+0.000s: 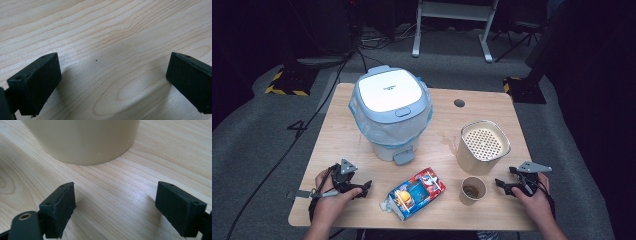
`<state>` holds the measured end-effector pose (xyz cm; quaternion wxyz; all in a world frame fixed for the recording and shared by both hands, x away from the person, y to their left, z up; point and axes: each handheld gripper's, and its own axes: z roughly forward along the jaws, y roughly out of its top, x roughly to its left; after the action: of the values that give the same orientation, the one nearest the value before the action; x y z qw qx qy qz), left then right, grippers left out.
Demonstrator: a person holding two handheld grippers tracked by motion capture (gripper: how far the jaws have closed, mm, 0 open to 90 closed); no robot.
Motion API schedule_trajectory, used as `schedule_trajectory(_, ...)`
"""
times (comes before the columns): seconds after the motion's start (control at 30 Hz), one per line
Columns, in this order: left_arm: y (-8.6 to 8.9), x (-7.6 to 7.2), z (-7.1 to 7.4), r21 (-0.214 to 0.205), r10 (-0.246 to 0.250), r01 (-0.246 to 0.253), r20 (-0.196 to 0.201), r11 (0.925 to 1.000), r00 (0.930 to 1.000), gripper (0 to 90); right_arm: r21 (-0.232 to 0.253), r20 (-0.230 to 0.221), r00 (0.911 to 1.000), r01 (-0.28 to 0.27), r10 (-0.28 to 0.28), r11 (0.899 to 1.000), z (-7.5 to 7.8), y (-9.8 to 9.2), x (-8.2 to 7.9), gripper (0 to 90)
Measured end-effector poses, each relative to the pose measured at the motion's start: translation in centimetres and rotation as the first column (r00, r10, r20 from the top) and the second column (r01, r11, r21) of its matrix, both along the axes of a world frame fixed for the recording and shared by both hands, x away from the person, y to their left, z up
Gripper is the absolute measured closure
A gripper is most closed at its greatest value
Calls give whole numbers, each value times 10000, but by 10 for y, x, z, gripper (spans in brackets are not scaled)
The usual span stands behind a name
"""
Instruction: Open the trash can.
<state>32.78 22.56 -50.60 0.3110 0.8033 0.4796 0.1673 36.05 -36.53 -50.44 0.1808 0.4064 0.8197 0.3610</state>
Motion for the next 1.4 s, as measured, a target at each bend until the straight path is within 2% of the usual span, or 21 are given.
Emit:
schedule_trajectory(0.07,2,0,1,-61,20,-19,189,10000,9998,32,-1,1,10000,0,0,10000,0,0,0,162)
schedule_trajectory(0.13,4,0,3,-194,0,7,390,9998,9992,191,1,1,10000,-1,1,10000,0,0,0,162)
schedule_trajectory(0.2,7,0,4,-167,-60,67,422,9998,9991,276,3,1,10000,-1,1,10000,0,0,0,162)
schedule_trajectory(0.27,10,0,7,-67,-183,186,377,9998,9991,426,0,3,10000,-2,2,10000,0,0,0,162)
schedule_trajectory(0.37,14,2,12,162,-387,382,308,9991,9988,476,2,3,10000,-2,2,10000,0,0,0,162)
schedule_trajectory(0.43,14,2,14,108,-361,358,344,9993,9988,490,1,2,10000,-2,2,10000,0,0,0,162)
schedule_trajectory(0.53,16,1,26,-426,-444,468,540,9980,9976,499,4,3,10000,-1,1,10000,0,0,0,162)
schedule_trajectory(0.7,16,1,37,-288,-553,573,657,9979,9963,508,5,4,10000,-2,2,10000,0,0,0,162)
schedule_trajectory(0.73,16,0,43,-653,-581,611,477,9960,9972,511,5,2,10000,-1,1,10000,0,0,0,162)
schedule_trajectory(0.93,16,-2,57,-1036,-904,992,872,9897,9921,489,5,1,10000,-1,1,10000,0,0,0,162)
schedule_trajectory(1.03,14,-3,67,-1295,-1099,1258,1231,9836,9863,455,4,3,10000,-3,3,10000,0,0,0,162)
schedule_trajectory(1.07,13,-3,73,-1485,-1215,1399,1266,9790,9845,456,5,5,10000,-2,2,10000,0,0,0,162)
schedule_trajectory(1.1,13,-3,73,-1485,-1215,1399,1266,9790,9845,457,5,5,10000,-2,2,10000,0,0,0,162)
schedule_trajectory(1.13,12,-3,79,-1685,-1408,1645,1445,9719,9794,459,4,4,10000,-3,3,10000,0,0,0,162)
schedule_trajectory(1.17,12,-3,79,-1685,-1408,1645,1445,9719,9794,463,4,4,10000,-3,3,10000,0,0,0,162)
schedule_trajectory(1.23,11,-2,88,-1999,-1816,2183,1867,9552,9655,471,7,5,10000,-3,3,10000,0,0,0,161)
schedule_trajectory(1.27,11,-2,88,-1999,-1816,2183,1867,9552,9655,484,7,5,10000,-3,3,10000,0,0,0,161)
schedule_trajectory(1.3,12,-2,90,-2180,-1928,2348,1976,9473,9611,484,8,4,10000,-4,4,10000,0,0,0,162)
schedule_trajectory(1.33,15,0,95,-2792,-2010,2581,2170,9249,9553,504,9,4,10000,-2,2,10000,0,0,0,162)
schedule_trajectory(1.37,15,0,95,-2792,-2010,2581,2170,9249,9553,525,9,4,10000,-2,2,10000,0,0,0,162)
schedule_trajectory(1.4,19,2,100,-3030,-2072,2763,2409,9121,9482,545,8,8,10000,-4,4,10000,0,0,0,162)
